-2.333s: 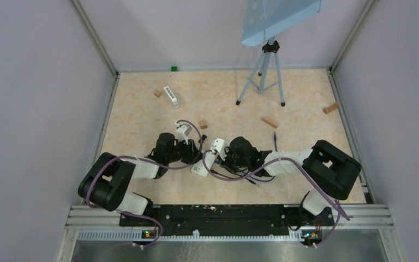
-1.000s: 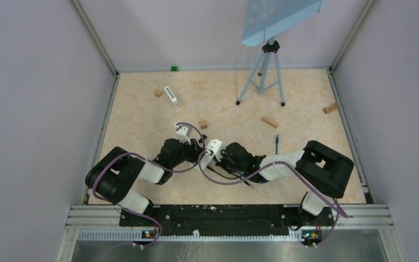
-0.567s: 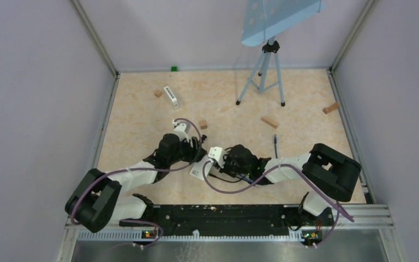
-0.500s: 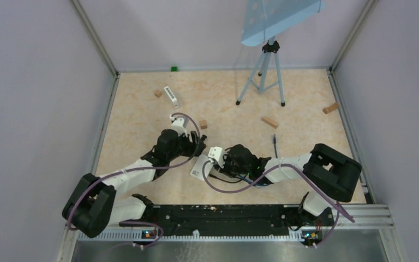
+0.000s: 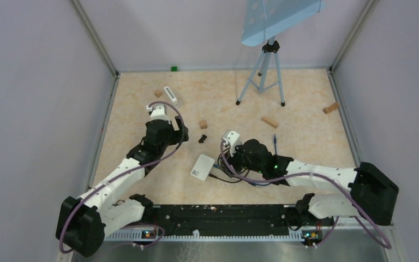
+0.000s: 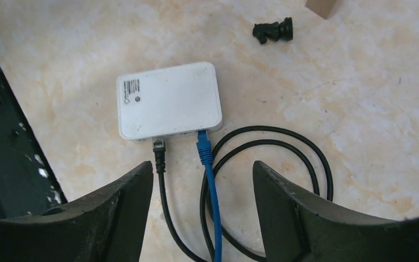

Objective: Insert the plug into the switch port
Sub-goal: Insert the connector into the switch port, then pick up the switch port at the center of the board.

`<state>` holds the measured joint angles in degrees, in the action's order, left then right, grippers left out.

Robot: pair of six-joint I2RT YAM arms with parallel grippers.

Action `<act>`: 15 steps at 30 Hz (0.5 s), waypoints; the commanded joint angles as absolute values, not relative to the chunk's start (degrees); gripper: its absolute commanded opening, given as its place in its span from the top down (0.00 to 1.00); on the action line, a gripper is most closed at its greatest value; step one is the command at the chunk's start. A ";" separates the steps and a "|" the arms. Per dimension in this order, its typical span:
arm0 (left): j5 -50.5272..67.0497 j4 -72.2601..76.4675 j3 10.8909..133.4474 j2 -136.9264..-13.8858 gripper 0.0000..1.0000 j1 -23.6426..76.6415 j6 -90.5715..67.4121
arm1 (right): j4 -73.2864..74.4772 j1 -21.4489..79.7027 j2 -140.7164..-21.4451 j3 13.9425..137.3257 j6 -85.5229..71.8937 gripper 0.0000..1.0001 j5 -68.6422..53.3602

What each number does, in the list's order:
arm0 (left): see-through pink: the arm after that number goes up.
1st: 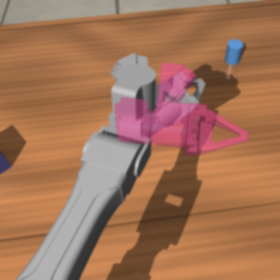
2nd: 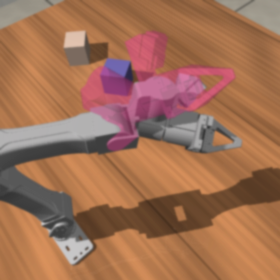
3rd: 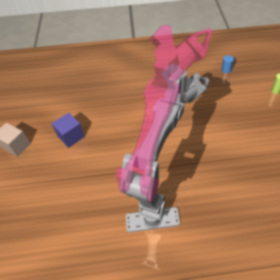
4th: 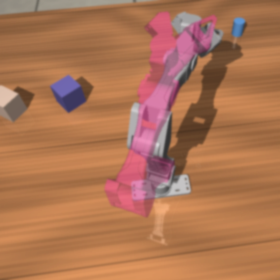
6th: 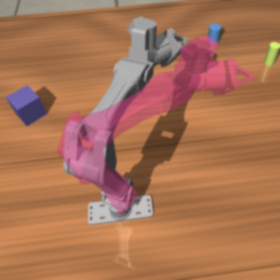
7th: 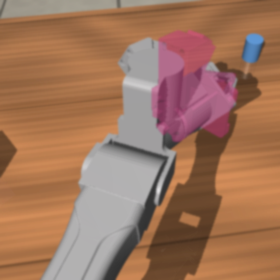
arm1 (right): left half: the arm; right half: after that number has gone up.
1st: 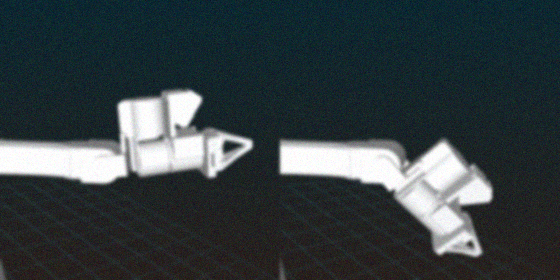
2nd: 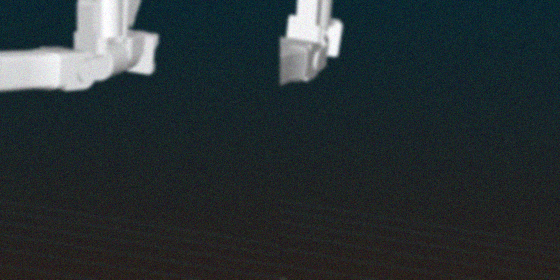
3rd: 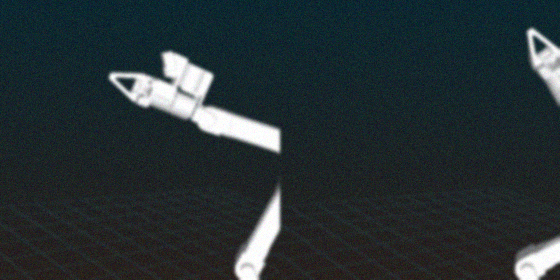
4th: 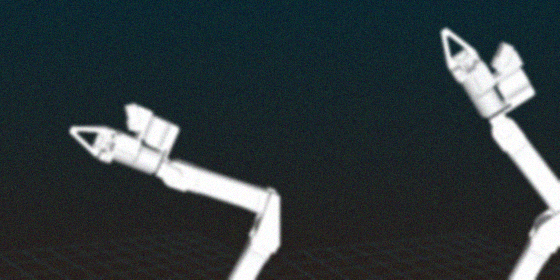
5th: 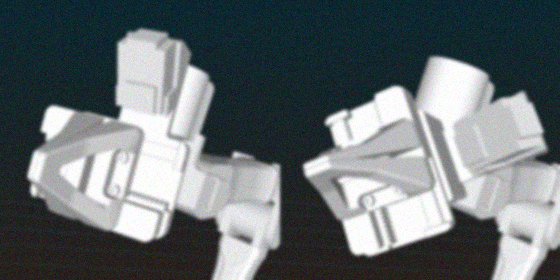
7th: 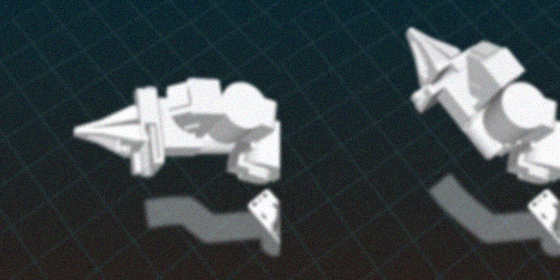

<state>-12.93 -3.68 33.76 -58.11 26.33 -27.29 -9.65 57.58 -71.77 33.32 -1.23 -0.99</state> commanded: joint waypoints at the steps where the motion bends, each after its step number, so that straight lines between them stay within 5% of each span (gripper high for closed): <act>1: -22.44 -4.50 40.56 -59.99 0.01 23.81 -28.95 | -5.23 57.31 -66.24 34.36 -14.59 0.32 3.63; 15: -24.55 -1.51 70.67 -100.41 0.01 15.80 -24.09 | 6.43 57.39 -55.70 30.96 -25.36 0.25 5.11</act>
<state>-22.92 -3.11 62.63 -91.57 16.80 -26.48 5.67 57.58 -60.07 32.58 -22.33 4.93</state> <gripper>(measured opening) 0.987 0.747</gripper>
